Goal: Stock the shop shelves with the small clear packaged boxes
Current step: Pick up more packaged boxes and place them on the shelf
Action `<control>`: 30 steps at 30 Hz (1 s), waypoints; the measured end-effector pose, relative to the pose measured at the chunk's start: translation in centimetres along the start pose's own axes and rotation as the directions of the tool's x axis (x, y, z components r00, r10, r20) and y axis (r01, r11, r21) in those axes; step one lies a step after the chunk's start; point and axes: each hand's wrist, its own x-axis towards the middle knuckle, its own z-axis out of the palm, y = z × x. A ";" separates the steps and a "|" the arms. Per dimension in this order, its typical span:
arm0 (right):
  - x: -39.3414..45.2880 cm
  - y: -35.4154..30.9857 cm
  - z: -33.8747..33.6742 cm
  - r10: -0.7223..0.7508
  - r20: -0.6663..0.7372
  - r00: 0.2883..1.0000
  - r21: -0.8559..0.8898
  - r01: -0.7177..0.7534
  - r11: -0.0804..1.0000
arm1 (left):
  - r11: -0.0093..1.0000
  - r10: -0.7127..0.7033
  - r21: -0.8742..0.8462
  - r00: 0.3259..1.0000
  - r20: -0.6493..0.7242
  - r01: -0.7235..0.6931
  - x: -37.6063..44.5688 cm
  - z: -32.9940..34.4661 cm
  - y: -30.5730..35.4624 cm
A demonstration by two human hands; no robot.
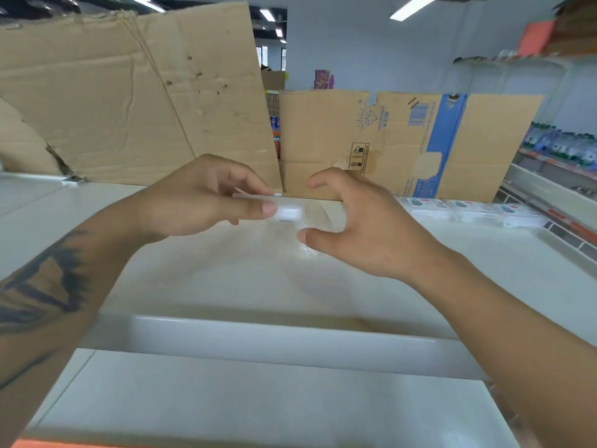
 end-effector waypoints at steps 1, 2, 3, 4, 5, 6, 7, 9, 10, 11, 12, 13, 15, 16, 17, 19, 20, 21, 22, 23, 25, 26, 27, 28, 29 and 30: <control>0.2 -0.2 -0.3 -0.016 -0.013 1.000 0.058 0.017 0.998 | 0.997 0.025 -0.076 1.000 -0.001 -0.025 -0.1 -0.1 0.5; 0.4 -0.1 -0.3 -0.034 -0.032 0.999 0.116 0.037 0.993 | 0.989 0.039 -0.145 0.999 -0.002 -0.039 0.0 -0.1 1.0; 0.6 0.0 -0.3 -0.050 -0.060 0.997 0.170 0.060 0.984 | 0.980 0.042 -0.195 0.999 -0.004 -0.042 0.0 0.1 1.4; 0.8 0.2 -0.3 -0.060 -0.086 0.995 0.221 0.077 0.972 | 0.973 0.038 -0.226 0.999 -0.012 -0.040 0.1 0.4 1.9; 0.8 0.4 -0.5 -0.060 -0.106 0.993 0.277 0.088 0.957 | 0.968 0.032 -0.248 0.999 -0.025 -0.037 0.2 0.7 2.2; 0.8 0.5 -0.7 -0.052 -0.118 0.992 0.343 0.090 0.935 | 0.962 0.020 -0.272 0.999 -0.043 -0.031 0.3 1.0 2.5; 0.8 0.6 -1.1 -0.037 -0.123 0.992 0.415 0.085 0.906 | 0.952 0.005 -0.305 0.998 -0.064 -0.024 0.4 1.2 2.7; 0.6 0.8 -1.8 0.015 -0.121 0.993 0.542 0.054 0.838 | 0.926 -0.016 -0.377 0.996 -0.086 -0.017 0.5 1.4 3.4; 0.5 0.9 -2.1 0.045 -0.122 0.991 0.587 0.036 0.809 | 0.913 -0.018 -0.408 0.996 -0.084 -0.018 0.5 1.5 3.7; 0.5 1.0 -2.3 0.076 -0.124 0.989 0.624 0.018 0.781 | 0.902 -0.019 -0.431 0.997 -0.080 -0.018 0.6 1.6 4.1; 0.4 1.2 -2.4 0.107 -0.123 0.987 0.653 -0.001 0.757 | 0.893 -0.024 -0.450 0.997 -0.078 -0.013 0.6 1.8 4.4; 0.3 1.3 -2.4 0.138 -0.122 0.983 0.681 -0.018 0.732 | 0.885 -0.035 -0.465 0.996 -0.080 -0.007 0.7 2.0 4.6; 0.3 1.3 -2.4 0.198 -0.123 0.972 0.757 -0.037 0.653 | 0.868 -0.064 -0.496 0.994 -0.090 0.011 0.9 2.5 5.2; 0.2 1.2 -2.6 0.229 -0.124 0.966 0.801 -0.039 0.597 | 0.860 -0.079 -0.511 0.993 -0.092 0.021 1.0 2.7 5.5; 0.2 1.1 -2.8 0.259 -0.118 0.959 0.850 -0.037 0.526 | 0.854 -0.091 -0.519 0.992 -0.092 0.031 1.1 2.9 5.7; 0.1 0.9 -3.4 0.309 -0.069 0.949 0.940 -0.042 0.338 | 0.853 -0.100 -0.519 0.992 -0.074 0.047 1.3 3.3 5.9; 0.1 0.9 -3.7 0.325 -0.041 0.945 0.965 -0.047 0.259 | 0.858 -0.094 -0.510 0.994 -0.054 0.053 1.4 3.4 6.1; 0.2 1.0 -4.0 0.337 -0.027 0.941 0.974 -0.051 0.220 | 0.867 -0.083 -0.496 0.996 -0.035 0.055 1.5 3.6 6.2; 0.3 1.0 -4.3 0.346 -0.025 0.938 0.973 -0.057 0.225 | 0.875 -0.075 -0.481 0.997 -0.020 0.056 1.6 3.9 6.4; 0.3 1.0 -4.6 0.354 -0.038 0.934 0.960 -0.064 0.271 | 0.884 -0.071 -0.463 0.997 -0.018 0.055 1.7 4.2 6.6; 0.2 1.2 -5.0 0.354 -0.097 0.930 0.894 -0.075 0.443 | 0.910 -0.068 -0.413 0.995 -0.072 0.032 2.0 5.1 7.0; 0.1 1.3 -5.1 0.343 -0.134 0.930 0.847 -0.072 0.527 | 0.926 -0.061 -0.377 0.990 -0.126 0.009 2.2 5.7 7.3; -0.1 1.4 -5.3 0.325 -0.171 0.930 0.804 -0.058 0.591 | 0.941 -0.052 -0.338 0.981 -0.185 -0.014 2.3 6.2 7.5; -0.3 1.5 -5.4 0.305 -0.197 0.932 0.773 -0.044 0.633 | 0.950 -0.050 -0.310 0.970 -0.236 -0.026 2.4 6.7 7.7; -0.4 1.7 -5.5 0.285 -0.205 0.936 0.752 -0.035 0.658 | 0.955 -0.049 -0.294 0.960 -0.276 -0.036 2.4 7.1 8.0; -0.6 1.8 -5.7 0.257 -0.194 0.947 0.740 -0.031 0.672 | 0.956 -0.056 -0.292 0.951 -0.305 -0.037 2.6 7.5 8.4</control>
